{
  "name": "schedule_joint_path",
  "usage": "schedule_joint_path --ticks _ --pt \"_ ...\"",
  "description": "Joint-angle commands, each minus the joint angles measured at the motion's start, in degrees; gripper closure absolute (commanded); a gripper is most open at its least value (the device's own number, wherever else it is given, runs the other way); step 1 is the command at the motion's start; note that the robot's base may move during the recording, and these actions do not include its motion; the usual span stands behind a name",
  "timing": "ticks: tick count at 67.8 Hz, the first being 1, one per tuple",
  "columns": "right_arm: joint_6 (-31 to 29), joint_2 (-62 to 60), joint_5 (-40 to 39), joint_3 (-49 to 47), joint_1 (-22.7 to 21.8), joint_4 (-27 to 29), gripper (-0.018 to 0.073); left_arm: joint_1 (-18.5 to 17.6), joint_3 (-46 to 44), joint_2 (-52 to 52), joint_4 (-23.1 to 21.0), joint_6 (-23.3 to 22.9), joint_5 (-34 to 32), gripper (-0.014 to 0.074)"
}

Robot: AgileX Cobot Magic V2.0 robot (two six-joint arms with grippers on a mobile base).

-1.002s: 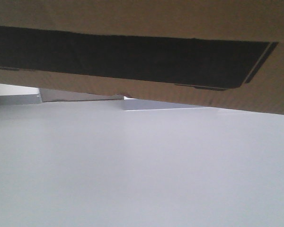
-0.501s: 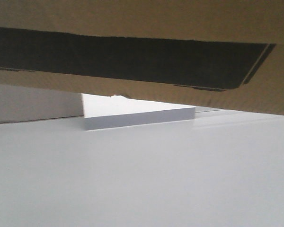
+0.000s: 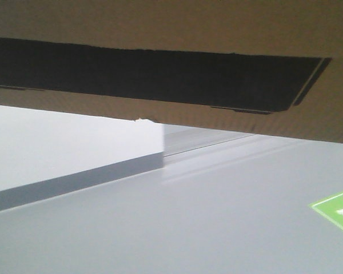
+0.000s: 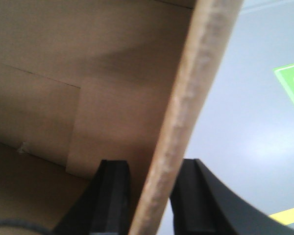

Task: Grab box from left shelf to table start
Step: 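Carry the box with both grippers toward the white table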

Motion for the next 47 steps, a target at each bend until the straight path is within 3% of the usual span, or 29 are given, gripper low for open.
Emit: schedule_joint_path --ticks 1,47 --pt "-1.7 0.2 -5.0 -1.9 -0.3 -2.9 0.0502 -0.4 -2.3 -0.5 -0.9 4.1 -8.2 0.0689" --pt "-1.7 -0.1 -4.7 -1.8 -0.3 -2.4 0.0502 -0.4 -2.3 0.7 -0.9 4.1 -7.5 0.0689"
